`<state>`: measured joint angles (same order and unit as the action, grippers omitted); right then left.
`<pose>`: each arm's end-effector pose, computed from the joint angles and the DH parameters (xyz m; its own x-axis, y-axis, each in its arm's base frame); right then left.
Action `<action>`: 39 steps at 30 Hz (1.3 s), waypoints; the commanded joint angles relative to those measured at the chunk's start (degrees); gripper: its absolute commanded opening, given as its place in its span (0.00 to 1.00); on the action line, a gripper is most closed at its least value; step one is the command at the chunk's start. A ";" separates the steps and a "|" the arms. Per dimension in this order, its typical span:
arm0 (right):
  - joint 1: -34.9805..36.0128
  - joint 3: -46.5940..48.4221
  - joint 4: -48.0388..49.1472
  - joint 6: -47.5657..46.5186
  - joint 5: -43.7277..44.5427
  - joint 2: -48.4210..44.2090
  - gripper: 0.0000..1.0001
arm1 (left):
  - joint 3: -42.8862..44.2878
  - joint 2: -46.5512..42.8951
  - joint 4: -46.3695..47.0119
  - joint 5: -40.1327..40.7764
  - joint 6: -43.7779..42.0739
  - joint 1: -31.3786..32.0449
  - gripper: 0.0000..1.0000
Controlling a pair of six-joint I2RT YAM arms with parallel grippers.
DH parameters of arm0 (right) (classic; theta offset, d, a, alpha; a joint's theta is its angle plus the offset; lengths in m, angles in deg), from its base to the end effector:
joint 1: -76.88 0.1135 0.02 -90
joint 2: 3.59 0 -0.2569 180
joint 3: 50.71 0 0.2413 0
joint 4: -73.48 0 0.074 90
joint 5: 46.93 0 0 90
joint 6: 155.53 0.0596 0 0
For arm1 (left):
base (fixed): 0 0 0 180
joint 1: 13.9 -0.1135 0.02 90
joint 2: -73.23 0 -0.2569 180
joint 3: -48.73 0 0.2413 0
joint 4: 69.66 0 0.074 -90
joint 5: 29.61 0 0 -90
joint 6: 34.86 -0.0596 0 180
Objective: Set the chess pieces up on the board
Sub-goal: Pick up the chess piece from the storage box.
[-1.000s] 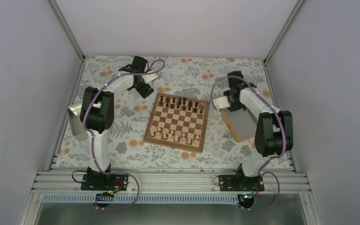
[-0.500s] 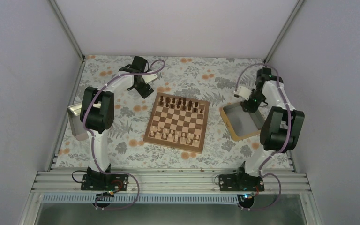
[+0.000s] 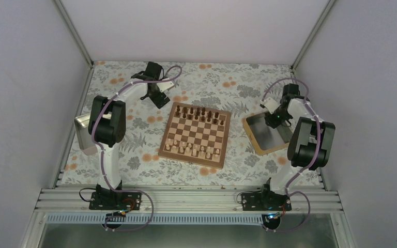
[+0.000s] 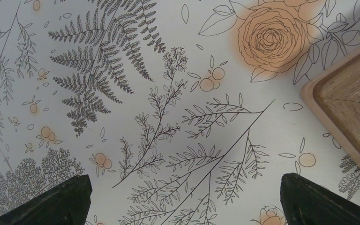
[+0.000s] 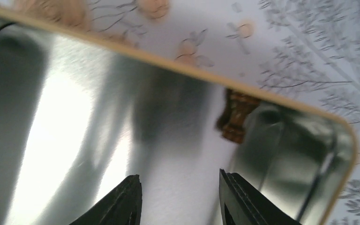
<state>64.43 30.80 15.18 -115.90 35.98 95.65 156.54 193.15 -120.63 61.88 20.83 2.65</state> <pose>0.3172 -0.0625 0.1644 -0.7468 -0.6178 -0.2462 -0.6119 0.7833 -0.1095 0.4266 -0.1251 0.1664 -0.5518 0.7518 -0.3609 0.7077 0.6511 0.2744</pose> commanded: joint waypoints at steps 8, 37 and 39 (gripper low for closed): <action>-1.28 -0.65 10.87 5.03 4.79 3.81 0.42 | 0.29 0.40 -0.75 -0.51 -0.25 0.14 1.00; -3.29 -5.25 20.49 5.14 -1.03 6.61 0.06 | 0.33 0.78 -0.95 -0.72 -0.22 0.31 1.00; -3.28 -4.72 18.92 4.71 -0.65 5.86 0.05 | 0.20 0.67 -0.87 -0.68 -0.25 0.26 1.00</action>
<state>61.68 26.63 35.27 -110.88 36.05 101.70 156.54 193.17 -121.07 61.84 20.83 2.68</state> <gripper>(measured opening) 0.112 0.999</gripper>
